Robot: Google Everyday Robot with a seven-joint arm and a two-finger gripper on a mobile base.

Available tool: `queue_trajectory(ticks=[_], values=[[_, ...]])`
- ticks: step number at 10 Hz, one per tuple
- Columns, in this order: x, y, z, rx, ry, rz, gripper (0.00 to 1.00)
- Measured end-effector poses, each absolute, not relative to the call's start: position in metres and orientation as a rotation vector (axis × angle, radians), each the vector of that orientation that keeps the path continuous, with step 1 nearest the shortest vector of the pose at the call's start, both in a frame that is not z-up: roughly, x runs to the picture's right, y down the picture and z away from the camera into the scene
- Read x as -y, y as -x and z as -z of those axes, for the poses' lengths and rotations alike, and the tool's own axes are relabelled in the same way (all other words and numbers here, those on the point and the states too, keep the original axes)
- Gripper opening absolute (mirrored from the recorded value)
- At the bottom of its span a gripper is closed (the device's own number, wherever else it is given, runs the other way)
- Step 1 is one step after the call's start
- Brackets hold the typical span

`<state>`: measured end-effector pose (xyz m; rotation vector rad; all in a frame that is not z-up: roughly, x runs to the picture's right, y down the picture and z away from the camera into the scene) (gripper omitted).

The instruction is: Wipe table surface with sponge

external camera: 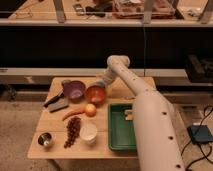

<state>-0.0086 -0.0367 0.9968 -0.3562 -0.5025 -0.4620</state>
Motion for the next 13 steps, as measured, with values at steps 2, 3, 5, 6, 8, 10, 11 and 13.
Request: queue_trajectory(ticks=[2, 3, 5, 6, 8, 10, 11, 13], values=[[0.0367, 0.0085, -0.9968, 0.503, 0.356, 0.461, 0.8], [0.0365, 0.0093, -0.9968, 0.504, 0.356, 0.462, 0.8], [0.0364, 0.0097, -0.997, 0.505, 0.358, 0.462, 0.8], [0.0363, 0.0099, -0.9971, 0.505, 0.358, 0.462, 0.76], [0.0363, 0.0096, -0.997, 0.505, 0.358, 0.463, 0.58], [0.0348, 0.0081, -0.9981, 0.504, 0.36, 0.461, 0.37], [0.0353, 0.0079, -0.9978, 0.504, 0.359, 0.46, 0.28], [0.0351, 0.0098, -0.9979, 0.505, 0.359, 0.462, 0.07]])
